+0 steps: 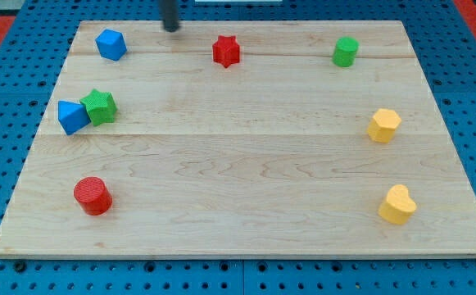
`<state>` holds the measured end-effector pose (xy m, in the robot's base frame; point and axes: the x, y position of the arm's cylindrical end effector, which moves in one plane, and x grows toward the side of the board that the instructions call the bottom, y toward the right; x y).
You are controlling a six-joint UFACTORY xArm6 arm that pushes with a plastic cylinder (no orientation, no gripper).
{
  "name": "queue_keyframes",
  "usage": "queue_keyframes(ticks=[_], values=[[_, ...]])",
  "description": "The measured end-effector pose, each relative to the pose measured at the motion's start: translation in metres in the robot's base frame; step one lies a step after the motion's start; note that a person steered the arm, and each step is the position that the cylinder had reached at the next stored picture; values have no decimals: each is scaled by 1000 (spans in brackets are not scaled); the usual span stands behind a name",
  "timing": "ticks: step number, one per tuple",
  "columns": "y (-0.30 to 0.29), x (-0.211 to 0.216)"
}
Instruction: Move red star right to green star
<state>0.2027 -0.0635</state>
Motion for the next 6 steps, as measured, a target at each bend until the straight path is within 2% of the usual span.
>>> queue_keyframes(ticks=[1,3,4,5,6], values=[[60,28],[45,121],[-9,122],[-24,144],[1,162]])
